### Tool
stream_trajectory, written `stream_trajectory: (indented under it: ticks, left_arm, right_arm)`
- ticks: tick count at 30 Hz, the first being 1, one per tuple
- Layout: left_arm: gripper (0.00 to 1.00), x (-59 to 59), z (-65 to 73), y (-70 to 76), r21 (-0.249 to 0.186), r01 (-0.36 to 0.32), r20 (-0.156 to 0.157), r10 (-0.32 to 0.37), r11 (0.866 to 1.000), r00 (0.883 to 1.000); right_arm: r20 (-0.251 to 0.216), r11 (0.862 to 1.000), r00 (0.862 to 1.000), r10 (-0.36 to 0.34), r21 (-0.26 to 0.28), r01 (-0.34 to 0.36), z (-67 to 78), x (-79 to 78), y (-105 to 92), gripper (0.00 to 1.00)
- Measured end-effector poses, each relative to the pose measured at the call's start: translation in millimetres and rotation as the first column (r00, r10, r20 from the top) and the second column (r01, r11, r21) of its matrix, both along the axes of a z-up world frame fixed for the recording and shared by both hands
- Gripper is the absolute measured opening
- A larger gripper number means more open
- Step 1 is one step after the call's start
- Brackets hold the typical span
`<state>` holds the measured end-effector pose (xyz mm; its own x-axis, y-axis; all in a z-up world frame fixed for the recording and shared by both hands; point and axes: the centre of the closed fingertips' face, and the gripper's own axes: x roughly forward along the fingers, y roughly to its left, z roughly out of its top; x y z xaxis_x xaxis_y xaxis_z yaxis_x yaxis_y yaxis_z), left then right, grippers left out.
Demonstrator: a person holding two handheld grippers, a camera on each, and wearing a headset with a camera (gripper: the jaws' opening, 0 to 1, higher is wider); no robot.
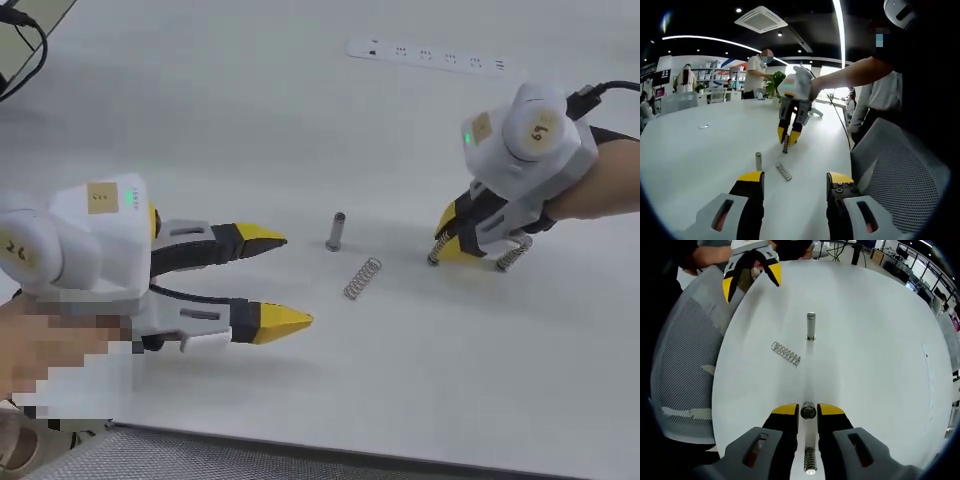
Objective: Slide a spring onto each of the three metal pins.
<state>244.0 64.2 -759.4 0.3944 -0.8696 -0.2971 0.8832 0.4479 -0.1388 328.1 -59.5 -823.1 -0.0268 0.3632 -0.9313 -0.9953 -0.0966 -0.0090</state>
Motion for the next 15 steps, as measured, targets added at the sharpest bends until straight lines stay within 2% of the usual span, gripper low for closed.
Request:
stream_trajectory:
  ticks: [2,9,12,14,15]
  left_arm:
    - [0.44,0.2,0.3,0.0,0.001,-0.001,0.002,0.001,1.0,1.0]
    - [0.45,1.9,2.6,1.3,-0.009,-0.014,0.0,0.014,1.0,1.0]
    - [0.45,3.7,4.2,2.4,-0.018,-0.024,-0.001,0.024,1.0,1.0]
    - [0.46,5.0,4.4,3.1,-0.018,-0.03,-0.003,0.03,0.999,1.0]
    - [0.46,5.0,4.9,3.0,-0.02,-0.029,-0.004,0.029,0.999,1.0]
  right_arm:
    - [-0.021,1.0,1.0,-0.021,0.003,0.021,1.0,-1.7,-0.3,0.13]
    - [-0.016,0.999,0.999,-0.031,0.031,0.031,7.0,0.3,1.0,0.17]
    - [-0.025,0.996,0.998,-0.05,0.074,0.052,12.4,0.4,3.7,0.19]
    - [-0.048,0.989,0.995,-0.085,0.116,0.09,17.5,-0.3,7.2,0.2]
    - [-0.039,0.986,0.995,-0.092,0.136,0.097,20.5,2.4,8.0,0.2]
